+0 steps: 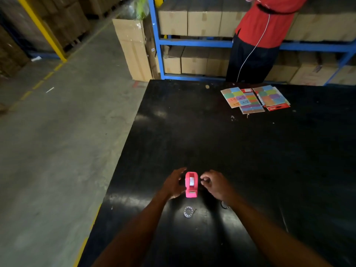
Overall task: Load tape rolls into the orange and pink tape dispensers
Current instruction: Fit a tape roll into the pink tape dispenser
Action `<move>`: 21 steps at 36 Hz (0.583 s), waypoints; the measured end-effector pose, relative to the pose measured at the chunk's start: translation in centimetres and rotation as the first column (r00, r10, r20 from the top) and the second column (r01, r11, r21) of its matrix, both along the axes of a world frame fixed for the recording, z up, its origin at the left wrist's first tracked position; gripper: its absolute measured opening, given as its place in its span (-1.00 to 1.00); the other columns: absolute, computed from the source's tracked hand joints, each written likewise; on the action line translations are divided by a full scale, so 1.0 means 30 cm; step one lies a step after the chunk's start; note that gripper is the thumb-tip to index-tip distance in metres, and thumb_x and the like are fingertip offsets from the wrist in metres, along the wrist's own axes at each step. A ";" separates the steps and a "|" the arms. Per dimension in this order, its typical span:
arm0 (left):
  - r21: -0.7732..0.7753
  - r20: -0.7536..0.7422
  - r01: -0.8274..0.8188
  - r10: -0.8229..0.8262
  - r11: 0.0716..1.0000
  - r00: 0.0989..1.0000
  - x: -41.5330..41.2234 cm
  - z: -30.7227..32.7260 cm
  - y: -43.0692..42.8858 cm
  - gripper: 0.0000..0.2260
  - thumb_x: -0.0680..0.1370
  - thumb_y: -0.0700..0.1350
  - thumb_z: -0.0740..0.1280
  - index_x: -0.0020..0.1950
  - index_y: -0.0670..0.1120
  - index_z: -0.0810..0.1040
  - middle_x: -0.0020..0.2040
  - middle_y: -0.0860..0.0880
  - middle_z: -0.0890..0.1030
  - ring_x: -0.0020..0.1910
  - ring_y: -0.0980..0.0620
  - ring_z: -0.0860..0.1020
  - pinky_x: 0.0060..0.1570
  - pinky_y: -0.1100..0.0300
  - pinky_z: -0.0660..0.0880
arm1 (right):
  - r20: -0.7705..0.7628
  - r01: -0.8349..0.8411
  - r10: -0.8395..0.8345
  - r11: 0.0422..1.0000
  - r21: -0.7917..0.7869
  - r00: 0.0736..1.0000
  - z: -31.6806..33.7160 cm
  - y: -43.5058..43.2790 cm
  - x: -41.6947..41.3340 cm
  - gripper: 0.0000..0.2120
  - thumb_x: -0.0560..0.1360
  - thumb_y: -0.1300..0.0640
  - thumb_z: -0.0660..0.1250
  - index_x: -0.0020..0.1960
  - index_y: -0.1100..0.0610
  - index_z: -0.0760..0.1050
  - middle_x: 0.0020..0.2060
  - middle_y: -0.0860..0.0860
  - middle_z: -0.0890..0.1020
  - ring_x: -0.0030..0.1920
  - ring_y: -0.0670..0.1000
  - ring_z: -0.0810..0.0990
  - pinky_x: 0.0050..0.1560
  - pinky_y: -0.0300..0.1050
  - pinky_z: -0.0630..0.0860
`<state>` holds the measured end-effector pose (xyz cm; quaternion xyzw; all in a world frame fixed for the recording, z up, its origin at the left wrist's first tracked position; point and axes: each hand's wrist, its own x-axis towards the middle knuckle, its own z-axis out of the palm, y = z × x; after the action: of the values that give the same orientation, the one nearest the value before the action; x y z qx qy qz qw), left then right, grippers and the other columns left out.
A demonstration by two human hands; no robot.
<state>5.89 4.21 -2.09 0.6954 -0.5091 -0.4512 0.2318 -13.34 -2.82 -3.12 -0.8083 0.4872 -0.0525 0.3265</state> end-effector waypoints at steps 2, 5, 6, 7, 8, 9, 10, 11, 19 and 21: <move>0.046 0.022 0.054 -0.055 0.997 0.998 0.015 -0.020 0.014 -0.20 0.37 -0.33 0.53 0.52 -0.17 0.20 0.46 -0.14 0.34 0.41 -0.08 0.39 0.38 0.13 0.39 | -0.071 -0.086 0.084 0.996 -0.018 0.994 -0.014 0.007 0.039 -0.82 0.53 0.10 0.35 0.11 0.10 0.59 0.06 0.05 0.61 0.10 0.06 0.59 0.11 -0.11 0.44; 0.035 -0.004 0.115 -0.115 0.993 0.993 0.016 -0.059 0.023 -0.15 0.28 -0.31 0.60 0.45 -0.02 0.25 0.26 0.07 0.41 0.25 0.07 0.41 0.05 0.65 0.33 | -0.134 -0.131 0.126 0.991 -0.029 0.983 -0.031 0.018 0.083 -0.66 0.53 0.06 0.35 0.29 0.07 0.48 0.19 0.05 0.52 0.22 0.06 0.53 0.20 -0.08 0.46; 0.034 0.002 0.130 -0.130 0.991 0.991 0.011 -0.072 0.024 -0.10 0.26 -0.30 0.61 0.47 -0.01 0.23 0.24 0.12 0.39 0.24 0.09 0.41 0.00 0.68 0.31 | -0.147 -0.134 0.129 0.991 -0.025 0.981 -0.035 0.022 0.097 -0.61 0.53 0.05 0.35 0.34 0.05 0.45 0.23 0.04 0.50 0.24 0.05 0.52 0.23 -0.07 0.47; 0.037 0.019 0.146 -0.146 0.989 0.989 0.007 -0.084 0.022 -0.06 0.25 -0.27 0.62 0.50 -0.04 0.21 0.28 0.13 0.36 0.29 0.08 0.40 0.06 0.63 0.31 | -0.158 -0.130 0.125 0.991 -0.019 0.980 -0.040 0.023 0.110 -0.58 0.53 0.05 0.36 0.37 0.04 0.43 0.25 0.04 0.48 0.24 0.06 0.53 0.25 -0.06 0.48; 0.034 0.049 0.161 -0.162 0.986 0.986 0.000 -0.094 0.017 -0.03 0.24 -0.22 0.64 0.52 -0.06 0.18 0.37 0.10 0.34 0.37 0.06 0.37 0.21 0.51 0.33 | -0.169 -0.127 0.123 0.992 -0.014 0.978 -0.045 0.024 0.122 -0.56 0.53 0.05 0.37 0.38 0.05 0.42 0.25 0.04 0.46 0.23 0.06 0.55 0.26 -0.05 0.49; 0.031 0.086 0.180 -0.182 0.983 0.980 -0.007 -0.103 0.012 0.00 0.24 -0.17 0.65 0.55 -0.08 0.15 0.46 0.05 0.30 0.45 0.03 0.32 0.38 0.34 0.31 | -0.178 -0.124 0.120 0.992 -0.011 0.977 -0.052 0.025 0.132 -0.56 0.53 0.06 0.37 0.39 0.06 0.41 0.25 0.05 0.46 0.21 0.07 0.56 0.26 -0.04 0.50; 0.034 0.122 0.201 -0.204 0.979 0.971 -0.011 -0.114 0.005 0.03 0.25 -0.12 0.65 0.56 -0.08 0.11 0.52 -0.01 0.25 0.51 0.01 0.25 0.48 0.21 0.25 | -0.186 -0.121 0.116 0.993 -0.014 0.976 -0.061 0.024 0.141 -0.56 0.53 0.08 0.37 0.39 0.06 0.41 0.25 0.06 0.46 0.21 0.07 0.57 0.27 -0.04 0.50; 0.036 0.146 0.214 -0.217 0.976 0.965 -0.014 -0.123 -0.002 0.05 0.26 -0.09 0.64 0.57 -0.08 0.07 0.56 -0.03 0.21 0.54 0.00 0.20 0.52 0.15 0.19 | -0.190 -0.116 0.111 0.993 -0.017 0.976 -0.068 0.023 0.147 -0.56 0.53 0.10 0.37 0.38 0.07 0.42 0.25 0.07 0.45 0.20 0.07 0.58 0.27 -0.05 0.51; -0.022 0.103 0.171 -0.168 0.985 0.980 0.017 -0.164 -0.048 -0.01 0.26 -0.08 0.64 0.55 -0.06 0.16 0.52 -0.04 0.31 0.49 -0.03 0.31 0.47 -0.01 0.31 | -0.215 -0.087 0.077 0.995 -0.041 0.974 -0.105 0.001 0.174 -0.69 0.50 0.09 0.40 0.23 0.07 0.51 0.21 0.04 0.45 0.16 0.04 0.58 0.22 -0.11 0.49; -0.020 0.076 0.165 -0.163 0.986 0.984 0.026 -0.166 -0.057 -0.02 0.24 -0.14 0.66 0.54 -0.04 0.19 0.50 -0.03 0.34 0.45 -0.03 0.37 0.42 -0.01 0.38 | -0.221 -0.067 0.058 0.997 -0.032 0.974 -0.116 -0.004 0.183 -0.69 0.52 0.08 0.39 0.24 0.09 0.49 0.20 0.05 0.45 0.13 0.03 0.59 0.19 -0.13 0.50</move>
<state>6.68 2.49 -7.08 0.6642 -0.5787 -0.4361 0.1839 -7.86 -2.94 -6.59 -0.8303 0.4936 0.0380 0.2561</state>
